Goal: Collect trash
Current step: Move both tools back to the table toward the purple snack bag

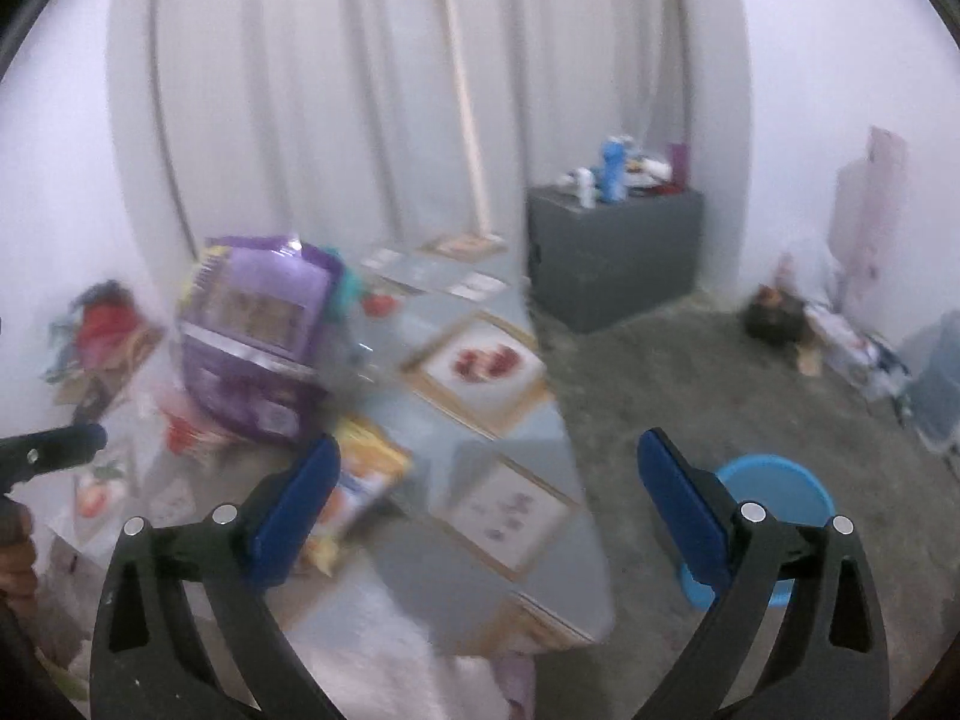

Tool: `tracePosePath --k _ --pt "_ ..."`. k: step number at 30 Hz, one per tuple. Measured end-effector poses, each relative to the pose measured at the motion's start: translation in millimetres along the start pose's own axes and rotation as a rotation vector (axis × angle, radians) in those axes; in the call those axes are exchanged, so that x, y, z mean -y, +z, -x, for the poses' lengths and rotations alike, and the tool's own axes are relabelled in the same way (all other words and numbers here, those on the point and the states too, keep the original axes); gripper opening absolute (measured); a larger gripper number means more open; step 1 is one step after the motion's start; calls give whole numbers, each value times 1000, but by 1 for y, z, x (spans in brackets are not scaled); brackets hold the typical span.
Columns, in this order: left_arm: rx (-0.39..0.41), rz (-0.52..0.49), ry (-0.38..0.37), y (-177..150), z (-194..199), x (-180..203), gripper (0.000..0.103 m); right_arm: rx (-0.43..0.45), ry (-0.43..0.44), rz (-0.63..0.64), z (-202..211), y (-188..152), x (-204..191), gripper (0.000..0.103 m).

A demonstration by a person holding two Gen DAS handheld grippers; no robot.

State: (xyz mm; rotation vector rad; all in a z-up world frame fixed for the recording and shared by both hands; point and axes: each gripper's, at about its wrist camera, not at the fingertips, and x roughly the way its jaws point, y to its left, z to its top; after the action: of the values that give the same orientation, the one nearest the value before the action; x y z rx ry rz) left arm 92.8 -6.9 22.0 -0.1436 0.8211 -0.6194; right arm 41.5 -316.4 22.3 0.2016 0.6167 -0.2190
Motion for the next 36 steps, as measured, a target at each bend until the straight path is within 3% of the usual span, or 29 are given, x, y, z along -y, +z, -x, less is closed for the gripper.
tracePosePath --k 2,6,15,21,27,32,36 --pt "65 -37 20 3 3 -1 98 -13 29 9 -3 3 -12 95" --pt "96 -119 42 2 -1 -1 98 -86 108 39 -15 -4 -40 95" --pt "130 -84 90 0 -8 -37 97 -238 170 10 -49 -18 -60 77" --pt "182 -87 98 23 -12 -54 91 -298 168 -26 -67 -26 -61 70" --pt "199 -110 7 70 -30 -88 91 -326 187 -56 -77 -30 -60 70" --pt "151 -92 -99 112 -60 -124 91 -344 202 -48 -85 -31 -60 69" --pt "87 -54 -173 123 -84 -140 91 -373 213 -61 -94 -34 -60 63"
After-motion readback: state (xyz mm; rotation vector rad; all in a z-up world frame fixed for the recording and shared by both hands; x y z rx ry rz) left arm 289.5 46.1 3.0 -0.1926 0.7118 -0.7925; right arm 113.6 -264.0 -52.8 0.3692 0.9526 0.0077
